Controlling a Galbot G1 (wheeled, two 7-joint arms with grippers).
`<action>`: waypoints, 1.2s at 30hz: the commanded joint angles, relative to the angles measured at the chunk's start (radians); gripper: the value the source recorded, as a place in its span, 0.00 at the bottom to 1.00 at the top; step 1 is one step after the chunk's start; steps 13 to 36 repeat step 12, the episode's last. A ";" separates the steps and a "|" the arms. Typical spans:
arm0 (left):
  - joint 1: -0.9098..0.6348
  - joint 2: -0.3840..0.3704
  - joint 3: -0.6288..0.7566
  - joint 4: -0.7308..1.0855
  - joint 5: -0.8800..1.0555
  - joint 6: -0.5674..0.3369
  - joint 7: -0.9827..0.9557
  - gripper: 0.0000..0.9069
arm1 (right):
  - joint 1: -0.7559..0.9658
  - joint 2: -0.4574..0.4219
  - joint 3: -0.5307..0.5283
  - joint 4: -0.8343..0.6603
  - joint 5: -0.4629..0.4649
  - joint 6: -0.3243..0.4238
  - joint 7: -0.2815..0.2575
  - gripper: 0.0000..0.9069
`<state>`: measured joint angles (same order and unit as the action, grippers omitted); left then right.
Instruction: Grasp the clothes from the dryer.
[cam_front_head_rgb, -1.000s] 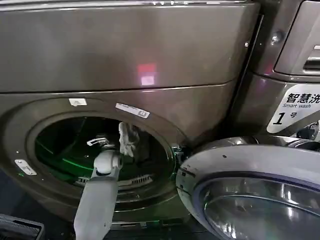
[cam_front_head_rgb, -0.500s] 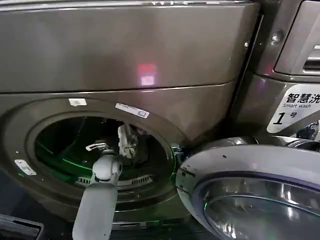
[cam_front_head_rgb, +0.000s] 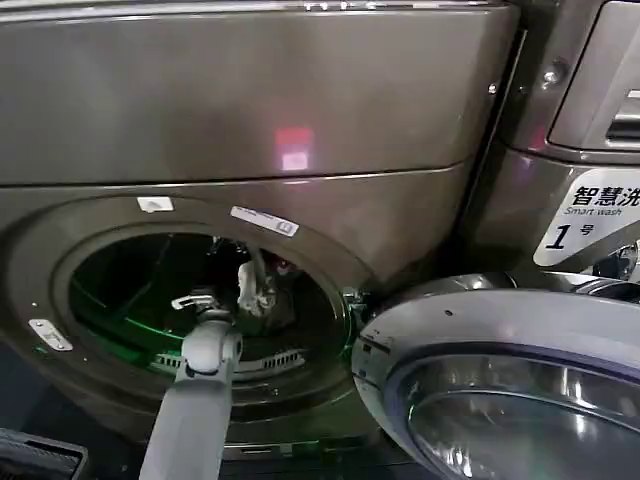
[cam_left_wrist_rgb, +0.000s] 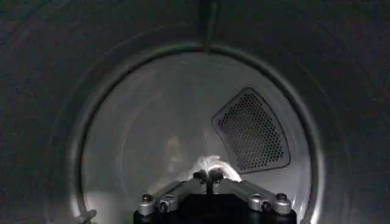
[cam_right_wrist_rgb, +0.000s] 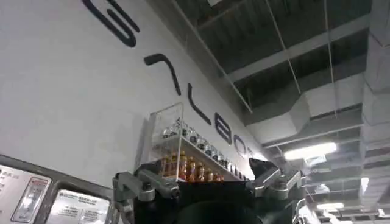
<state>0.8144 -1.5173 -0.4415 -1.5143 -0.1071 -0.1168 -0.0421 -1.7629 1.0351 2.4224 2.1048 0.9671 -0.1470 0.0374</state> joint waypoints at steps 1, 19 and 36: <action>0.003 0.002 -0.004 -0.010 0.000 0.007 0.005 0.00 | 0.000 0.005 0.008 0.004 -0.003 -0.012 -0.004 1.00; -0.004 0.005 -0.004 -0.004 -0.001 0.005 0.016 0.00 | -0.003 0.013 0.017 0.004 -0.002 -0.012 -0.015 1.00; -0.004 0.005 -0.004 -0.004 -0.001 0.005 0.016 0.00 | -0.003 0.013 0.017 0.004 -0.002 -0.012 -0.015 1.00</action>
